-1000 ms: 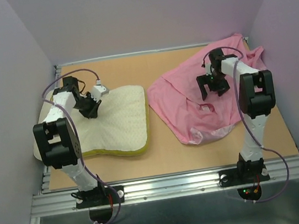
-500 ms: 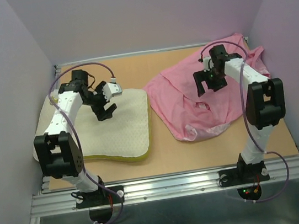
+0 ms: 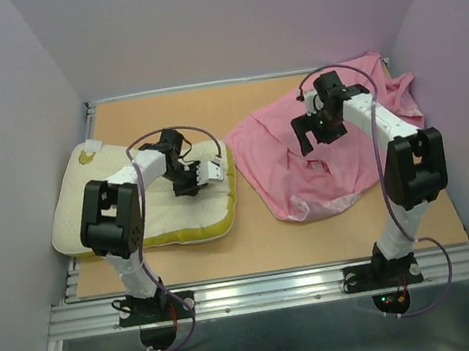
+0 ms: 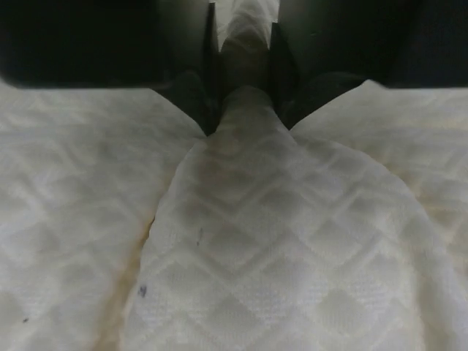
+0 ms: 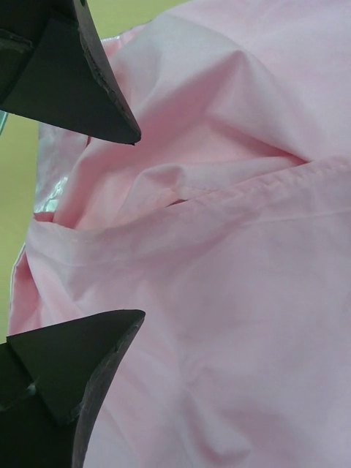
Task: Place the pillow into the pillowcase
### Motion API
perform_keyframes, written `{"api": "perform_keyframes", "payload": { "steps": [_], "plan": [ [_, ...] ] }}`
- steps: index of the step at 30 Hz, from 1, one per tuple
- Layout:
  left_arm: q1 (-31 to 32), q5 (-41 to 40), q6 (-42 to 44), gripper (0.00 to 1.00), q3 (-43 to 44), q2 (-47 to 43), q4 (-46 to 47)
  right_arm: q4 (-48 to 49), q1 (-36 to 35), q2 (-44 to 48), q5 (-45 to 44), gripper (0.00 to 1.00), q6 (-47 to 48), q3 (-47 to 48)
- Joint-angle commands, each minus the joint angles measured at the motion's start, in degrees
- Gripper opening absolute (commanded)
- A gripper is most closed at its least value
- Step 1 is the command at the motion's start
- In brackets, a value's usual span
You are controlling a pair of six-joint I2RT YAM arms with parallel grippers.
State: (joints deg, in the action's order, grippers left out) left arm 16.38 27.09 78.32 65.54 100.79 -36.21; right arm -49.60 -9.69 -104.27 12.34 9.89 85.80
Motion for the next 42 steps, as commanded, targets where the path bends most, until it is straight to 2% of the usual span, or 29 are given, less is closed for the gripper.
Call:
{"api": "perform_keyframes", "payload": {
  "steps": [1,2,4,5,6,9,11,15,26,42],
  "plan": [
    [-1.43,-2.15,2.01,0.17,-1.82,6.52,-1.32,-0.06,-5.06,0.03,-6.26,1.00,2.50,0.16],
    [-1.96,1.18,1.22,0.16,-1.47,5.91,-1.15,0.99,-5.77,-0.40,-7.40,1.00,3.20,-0.36],
    [-2.14,2.52,0.52,0.13,-1.47,4.94,-0.88,2.23,-7.70,-1.20,-11.78,0.98,3.91,-1.24],
    [-2.14,3.31,0.08,0.12,-1.29,4.68,-0.88,2.75,-8.14,-1.64,-12.42,0.94,5.04,-1.68],
    [-2.14,3.49,-0.19,0.06,-1.12,4.41,-1.06,3.28,-8.84,-3.03,-15.56,0.91,5.57,-2.12],
    [-2.14,3.41,-0.28,0.04,-0.15,4.76,-2.02,3.29,-9.38,-4.62,-17.34,0.81,6.89,-2.39],
    [-2.14,2.79,-0.19,0.00,-0.15,4.68,-1.94,3.37,-9.99,-5.77,-20.24,0.78,7.68,-2.83],
    [-2.14,2.35,-0.01,0.00,-0.24,4.68,-1.33,3.46,-10.08,-6.21,-24.28,0.74,8.39,-3.62],
    [-2.14,1.82,-0.28,0.00,0.03,5.29,-1.32,3.11,-10.08,-3.57,-26.14,0.69,8.22,-2.30],
    [-2.14,1.56,0.07,0.00,1.52,6.08,-2.64,-0.67,-10.08,-1.73,-23.68,0.70,8.22,1.56]
  ]
}}
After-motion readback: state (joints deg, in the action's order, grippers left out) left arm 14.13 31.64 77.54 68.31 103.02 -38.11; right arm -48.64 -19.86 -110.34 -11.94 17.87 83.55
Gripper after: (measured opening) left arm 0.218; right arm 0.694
